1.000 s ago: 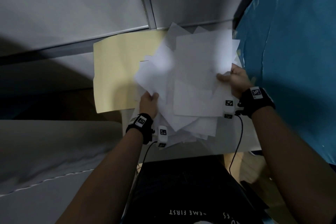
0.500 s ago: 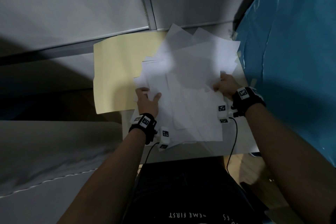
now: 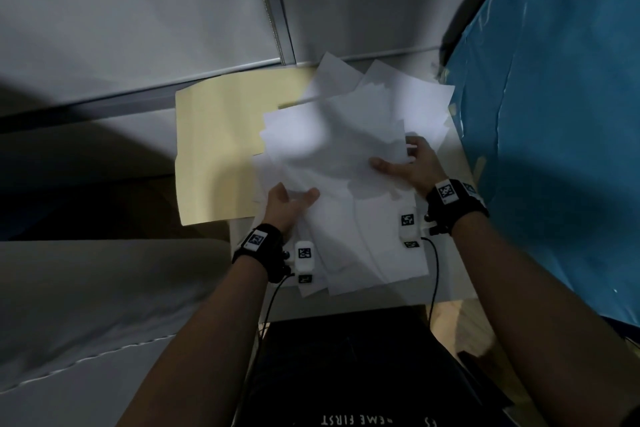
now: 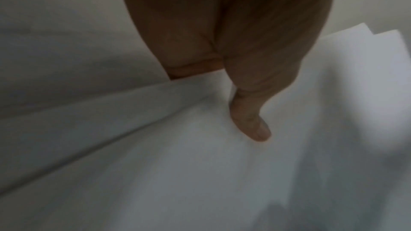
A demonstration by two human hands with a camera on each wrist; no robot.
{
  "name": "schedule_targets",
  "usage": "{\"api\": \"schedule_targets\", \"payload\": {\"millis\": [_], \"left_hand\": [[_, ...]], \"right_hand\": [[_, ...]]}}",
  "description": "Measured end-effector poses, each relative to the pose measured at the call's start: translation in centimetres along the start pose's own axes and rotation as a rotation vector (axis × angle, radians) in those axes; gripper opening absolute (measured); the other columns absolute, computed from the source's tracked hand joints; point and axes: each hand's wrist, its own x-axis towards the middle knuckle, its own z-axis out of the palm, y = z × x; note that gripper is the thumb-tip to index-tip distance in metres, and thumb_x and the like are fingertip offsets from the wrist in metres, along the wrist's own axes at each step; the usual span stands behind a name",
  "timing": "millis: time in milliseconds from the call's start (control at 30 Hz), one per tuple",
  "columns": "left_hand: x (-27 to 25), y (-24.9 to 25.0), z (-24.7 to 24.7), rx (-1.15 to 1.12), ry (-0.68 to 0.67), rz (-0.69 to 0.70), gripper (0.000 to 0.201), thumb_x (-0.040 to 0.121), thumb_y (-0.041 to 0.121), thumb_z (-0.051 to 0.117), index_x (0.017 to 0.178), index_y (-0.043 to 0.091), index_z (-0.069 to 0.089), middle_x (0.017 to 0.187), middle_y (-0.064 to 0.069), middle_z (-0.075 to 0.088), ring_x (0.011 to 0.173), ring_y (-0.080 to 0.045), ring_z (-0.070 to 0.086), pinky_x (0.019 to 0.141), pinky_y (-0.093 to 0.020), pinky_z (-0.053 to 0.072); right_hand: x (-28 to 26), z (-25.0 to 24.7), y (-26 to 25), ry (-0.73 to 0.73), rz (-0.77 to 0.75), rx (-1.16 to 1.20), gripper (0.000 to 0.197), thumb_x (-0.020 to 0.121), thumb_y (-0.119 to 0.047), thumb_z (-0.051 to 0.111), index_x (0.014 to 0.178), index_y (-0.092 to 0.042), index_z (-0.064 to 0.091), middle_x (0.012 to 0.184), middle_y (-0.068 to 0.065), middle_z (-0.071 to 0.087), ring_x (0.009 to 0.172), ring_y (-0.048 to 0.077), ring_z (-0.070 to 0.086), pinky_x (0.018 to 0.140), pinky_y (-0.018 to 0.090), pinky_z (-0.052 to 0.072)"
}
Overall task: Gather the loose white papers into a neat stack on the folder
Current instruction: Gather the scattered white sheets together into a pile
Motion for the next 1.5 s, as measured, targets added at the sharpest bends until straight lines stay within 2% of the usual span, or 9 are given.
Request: {"api": "schedule_targets", "payload": {"millis": [167, 367, 633, 900, 1000, 1100, 1267, 1367, 1500], "left_hand": [[-0.6, 1.4, 0.8, 0.023, -0.030, -0.017, 0.054, 0.074, 0.009, 0.094, 0.123, 0.006, 0.071, 0.121, -0.010, 0.077, 0.110, -0.031, 0.074, 0.093, -0.053, 0.062], [-3.0, 6.0, 2.9, 0.126, 0.060, 0.236, 0.044, 0.074, 0.014, 0.096, 0.113, 0.007, 0.078, 0.108, -0.002, 0.080, 0.100, -0.018, 0.078, 0.089, -0.043, 0.064], [-6.1, 10.3, 3.8, 0.068, 0.177, 0.600, 0.045, 0.067, 0.013, 0.100, 0.092, 0.032, 0.067, 0.086, 0.033, 0.074, 0.086, 0.014, 0.071, 0.073, -0.010, 0.055], [-2.7, 6.6, 3.8, 0.193, 0.111, 0.496, 0.029, 0.084, 0.029, 0.089, 0.106, 0.017, 0.075, 0.098, 0.013, 0.076, 0.092, 0.002, 0.074, 0.080, -0.024, 0.059], [-2.3, 6.0, 3.5, 0.310, 0.092, 0.552, 0.037, 0.092, 0.062, 0.068, 0.105, 0.028, 0.072, 0.110, 0.019, 0.070, 0.108, -0.009, 0.066, 0.098, -0.033, 0.053], [-1.7, 2.2, 2.9, 0.781, 0.363, 0.130, 0.099, 0.079, 0.085, 0.061, 0.156, 0.029, 0.039, 0.167, -0.007, 0.030, 0.154, -0.032, 0.027, 0.124, -0.056, 0.027], [-1.8, -1.8, 2.7, 1.114, 0.137, -0.068, 0.147, 0.061, 0.084, 0.076, 0.164, 0.035, -0.017, 0.171, -0.010, -0.028, 0.159, -0.040, -0.019, 0.126, -0.065, -0.001], [-1.2, -1.6, 3.1, 1.028, 0.200, 0.031, 0.144, 0.056, 0.072, 0.088, 0.164, 0.041, -0.002, 0.173, -0.008, -0.003, 0.158, -0.038, 0.004, 0.124, -0.060, 0.011], [0.4, -0.3, 2.8, 0.591, 0.372, 0.094, 0.121, 0.051, 0.031, 0.103, 0.147, 0.024, 0.030, 0.145, -0.012, 0.033, 0.130, -0.035, 0.044, 0.114, -0.049, 0.043]], "right_hand": [[-1.1, 1.1, -1.8, -0.260, -0.056, -0.122, 0.049, 0.072, -0.019, 0.095, 0.116, -0.012, 0.075, 0.110, 0.003, 0.079, 0.102, 0.020, 0.076, 0.091, 0.041, 0.062], [-2.9, 2.5, -5.0, -0.154, -0.131, -0.129, 0.054, 0.072, -0.024, 0.095, 0.117, -0.004, 0.072, 0.108, 0.006, 0.078, 0.098, 0.019, 0.076, 0.091, 0.047, 0.062], [-6.4, 2.0, -10.0, -0.029, -0.474, -0.060, 0.046, 0.070, -0.023, 0.097, 0.102, -0.033, 0.066, 0.107, -0.015, 0.071, 0.097, -0.013, 0.066, 0.085, 0.015, 0.056], [-2.4, 3.3, -5.8, -0.022, -0.277, -0.095, 0.031, 0.087, -0.028, 0.084, 0.109, -0.009, 0.074, 0.099, 0.000, 0.076, 0.090, 0.006, 0.074, 0.079, 0.024, 0.061], [-1.1, 0.9, -6.5, 0.186, -0.277, -0.101, 0.030, 0.088, -0.028, 0.082, 0.109, -0.010, 0.074, 0.101, 0.003, 0.074, 0.088, 0.013, 0.071, 0.072, 0.016, 0.058], [0.1, -2.9, -4.1, 0.388, -0.188, -0.094, 0.046, 0.090, -0.026, 0.077, 0.126, -0.001, 0.066, 0.118, 0.010, 0.071, 0.104, 0.018, 0.068, 0.089, 0.021, 0.056], [0.6, -6.0, 1.8, 0.387, 0.102, -0.190, 0.051, 0.091, -0.018, 0.073, 0.132, 0.009, 0.058, 0.120, 0.013, 0.066, 0.114, 0.029, 0.066, 0.089, 0.028, 0.049], [-0.2, -6.1, 3.9, 0.308, 0.185, -0.134, 0.081, 0.091, -0.022, 0.073, 0.155, 0.003, 0.032, 0.136, 0.007, 0.058, 0.125, 0.025, 0.058, 0.108, 0.035, 0.046], [-0.6, -5.5, 5.4, 0.283, 0.197, -0.025, 0.064, 0.092, -0.020, 0.077, 0.148, -0.008, 0.048, 0.136, 0.007, 0.060, 0.117, 0.022, 0.058, 0.103, 0.035, 0.048]]}}
